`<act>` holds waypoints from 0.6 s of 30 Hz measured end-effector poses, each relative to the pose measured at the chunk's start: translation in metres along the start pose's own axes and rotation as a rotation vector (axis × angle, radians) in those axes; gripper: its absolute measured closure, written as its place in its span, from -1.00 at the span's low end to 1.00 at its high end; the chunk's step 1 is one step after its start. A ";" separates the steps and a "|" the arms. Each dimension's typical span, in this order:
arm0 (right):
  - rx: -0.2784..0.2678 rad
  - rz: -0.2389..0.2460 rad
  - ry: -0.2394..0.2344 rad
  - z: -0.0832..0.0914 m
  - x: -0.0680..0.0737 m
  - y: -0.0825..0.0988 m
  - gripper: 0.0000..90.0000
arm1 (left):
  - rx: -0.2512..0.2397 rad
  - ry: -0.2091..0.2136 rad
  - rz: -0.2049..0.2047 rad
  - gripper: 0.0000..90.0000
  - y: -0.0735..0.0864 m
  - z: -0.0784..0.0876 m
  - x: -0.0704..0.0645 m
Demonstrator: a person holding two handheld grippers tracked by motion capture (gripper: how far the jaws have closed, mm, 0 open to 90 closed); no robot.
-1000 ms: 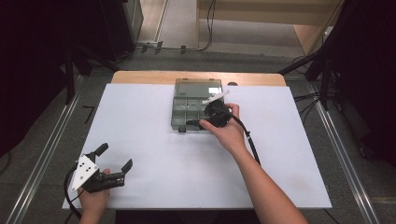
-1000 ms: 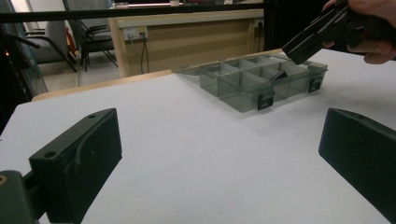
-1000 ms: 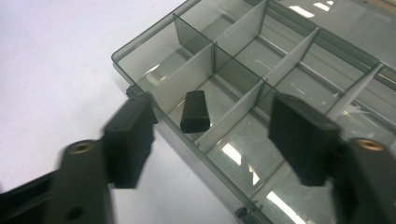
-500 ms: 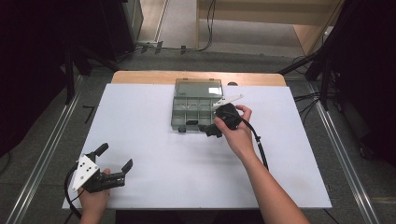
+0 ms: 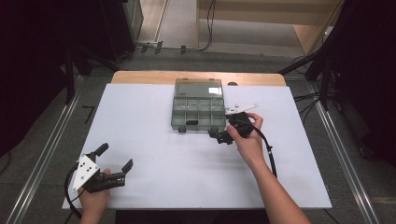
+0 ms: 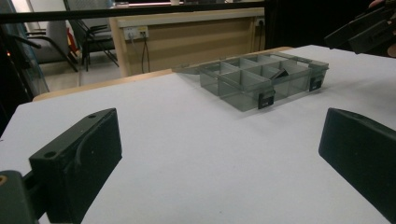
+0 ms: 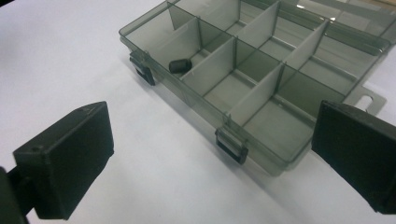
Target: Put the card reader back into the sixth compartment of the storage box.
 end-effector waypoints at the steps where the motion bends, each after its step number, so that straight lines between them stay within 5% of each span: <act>1: -0.003 -0.001 -0.003 0.001 0.000 0.002 -1.00 | 0.001 -0.001 -0.001 -1.00 0.000 0.000 0.000; 18: -0.057 -0.007 0.010 0.025 -0.005 0.028 -1.00 | 0.002 -0.003 -0.002 -1.00 0.000 0.000 0.000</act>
Point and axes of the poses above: each handheld gripper's, and its own axes: z roughly backward along the jaws, y roughly out of its underside, x roughly to its left, the point moved 7 cm from there along -z, roughly forward along the jaws, and after that the axes turned 5 degrees about x, right-handed, at the moved point
